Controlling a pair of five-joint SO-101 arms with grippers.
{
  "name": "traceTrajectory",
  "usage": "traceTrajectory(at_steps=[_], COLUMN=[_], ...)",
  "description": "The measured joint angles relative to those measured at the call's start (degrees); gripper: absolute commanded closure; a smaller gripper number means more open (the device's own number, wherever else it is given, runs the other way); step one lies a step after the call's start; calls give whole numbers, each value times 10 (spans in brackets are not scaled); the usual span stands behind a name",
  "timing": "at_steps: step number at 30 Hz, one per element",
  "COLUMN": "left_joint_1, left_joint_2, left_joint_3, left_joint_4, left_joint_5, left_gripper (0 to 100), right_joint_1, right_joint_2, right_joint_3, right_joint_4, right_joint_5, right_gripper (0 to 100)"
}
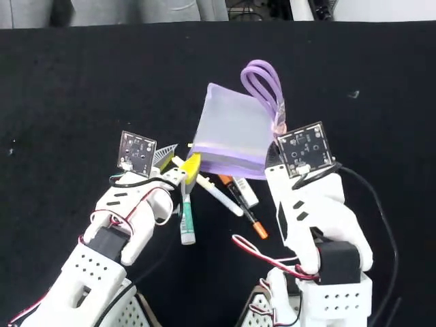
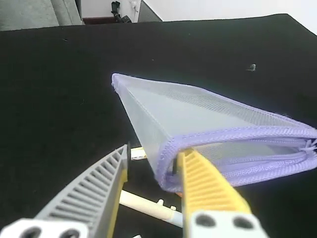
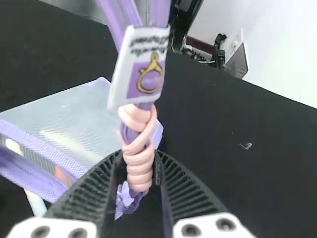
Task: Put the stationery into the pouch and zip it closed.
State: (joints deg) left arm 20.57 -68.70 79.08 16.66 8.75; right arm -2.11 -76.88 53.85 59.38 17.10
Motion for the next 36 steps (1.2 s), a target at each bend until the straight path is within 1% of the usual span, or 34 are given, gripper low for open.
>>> traceTrajectory(at_steps=[4, 9, 13, 17, 21, 23, 26, 27, 30, 33, 34, 36], left_joint_1=[1, 31, 31, 32, 32, 32, 32, 32, 33, 38, 39, 36], left_joint_2=[1, 40, 142, 272, 346, 367, 387, 394, 412, 424, 426, 426], left_joint_3=[0, 0, -8, -62, -104, -111, -113, -113, -113, -113, -116, -124], left_joint_4=[0, -6, -61, -100, -156, -190, -231, -242, -271, -294, -297, -297], left_joint_5=[0, 0, 0, 2, 2, 1, 0, 0, 0, 0, 0, 0], left_gripper=[812, 812, 812, 812, 814, 851, 968, 977, 933, 977, 970, 973], right_joint_1=[0, 0, 0, 0, 0, 1, 1, 1, 0, 0, 0, 0], right_joint_2=[0, 0, 0, 0, 0, 0, 0, 0, 0, 0, 0, 0], right_joint_3=[-4, -4, -4, -4, -4, -4, -4, -4, -4, -4, -4, -4], right_joint_4=[6, 6, 6, 6, 6, 6, 6, 6, 6, 6, 6, 6], right_joint_5=[0, 0, 0, 0, 0, 0, 1, 1, 1, 1, 1, 1], right_gripper=[988, 988, 988, 988, 988, 987, 987, 987, 987, 982, 977, 930])
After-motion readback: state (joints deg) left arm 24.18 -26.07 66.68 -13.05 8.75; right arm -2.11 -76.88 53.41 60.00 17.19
